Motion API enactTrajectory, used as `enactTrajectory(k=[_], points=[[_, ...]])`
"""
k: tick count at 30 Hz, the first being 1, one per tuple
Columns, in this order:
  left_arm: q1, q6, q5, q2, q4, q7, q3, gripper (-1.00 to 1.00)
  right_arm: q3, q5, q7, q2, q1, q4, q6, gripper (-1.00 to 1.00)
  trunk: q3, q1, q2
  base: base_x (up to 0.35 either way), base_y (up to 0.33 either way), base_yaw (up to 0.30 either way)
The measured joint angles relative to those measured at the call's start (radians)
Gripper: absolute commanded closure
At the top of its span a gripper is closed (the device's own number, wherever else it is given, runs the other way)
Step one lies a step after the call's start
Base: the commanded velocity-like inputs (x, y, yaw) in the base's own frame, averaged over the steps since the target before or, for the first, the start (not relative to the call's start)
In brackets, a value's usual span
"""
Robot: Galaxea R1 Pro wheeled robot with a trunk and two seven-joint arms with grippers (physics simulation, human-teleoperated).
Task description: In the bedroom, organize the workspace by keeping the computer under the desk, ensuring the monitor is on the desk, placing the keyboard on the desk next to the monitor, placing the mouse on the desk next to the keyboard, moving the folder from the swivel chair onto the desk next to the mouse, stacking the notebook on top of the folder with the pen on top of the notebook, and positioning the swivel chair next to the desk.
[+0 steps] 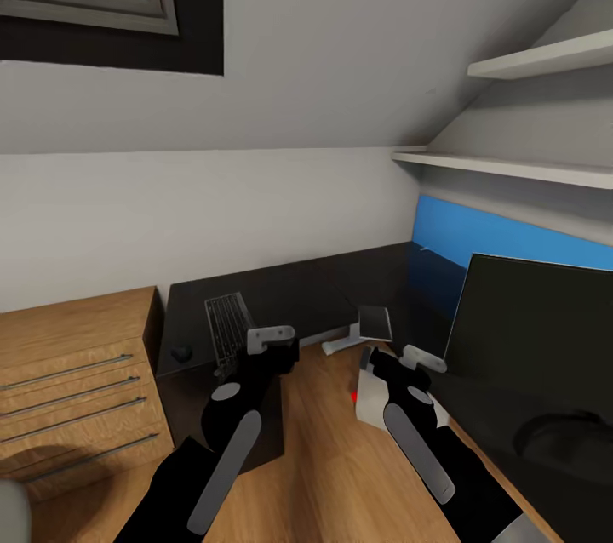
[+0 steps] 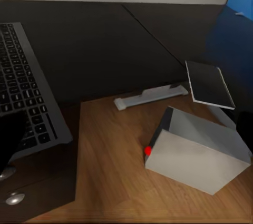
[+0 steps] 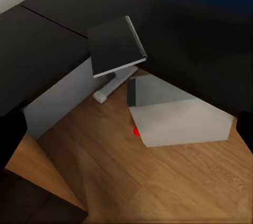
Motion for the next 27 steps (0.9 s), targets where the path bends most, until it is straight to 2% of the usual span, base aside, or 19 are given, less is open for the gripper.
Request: enactTrajectory(k=[3,4,7,8,10,12,17,27], points=[[0.0,0.0,0.002,0.014,0.018,0.0,0.0,-1.0,0.0,0.0,0.002,0.0,0.0,0.002,0.0,-1.0,0.0,0.0,0.0,-0.031,-0.002,0.0],[0.001,-0.001,0.012,0.024,0.04,-0.001,0.0,-1.0,0.0,0.0,0.003,0.0,0.0,0.003,0.0,-1.0,0.0,0.0,0.0,-0.01,-0.001,0.0],[0.007,-0.001,0.033,0.03,0.05,-0.001,0.0,-1.0,0.0,0.0,0.003,0.0,0.0,0.004,0.0,-1.0,0.0,0.0,0.0,-0.006,0.0,0.0],[0.014,-0.001,0.062,0.034,0.055,-0.002,0.0,-1.0,0.0,0.0,0.003,0.0,0.0,0.004,0.0,-1.0,0.0,0.0,0.0,-0.003,0.0,0.0],[0.023,-0.001,0.087,0.044,0.058,-0.002,0.0,-1.0,0.0,0.0,0.004,0.0,0.0,0.004,0.0,-1.0,0.0,0.0,0.0,-0.001,0.0,0.0],[0.031,-0.001,0.109,0.067,0.062,-0.003,-0.001,-1.0,0.0,0.0,0.004,0.0,0.0,0.004,0.0,-1.0,-0.006,0.007,-0.014,0.0,0.0,0.0],[0.034,-0.001,0.121,0.079,0.102,-0.002,-0.001,-1.0,0.0,0.001,0.003,0.0,0.0,0.004,0.0,-1.0,-0.022,0.027,-0.049,0.0,0.0,0.0],[0.04,-0.002,0.125,0.081,0.196,-0.005,-0.003,-1.0,0.0,0.001,0.003,0.0,0.0,0.004,0.0,-1.0,-0.053,0.065,-0.119,0.0,0.0,0.0]])
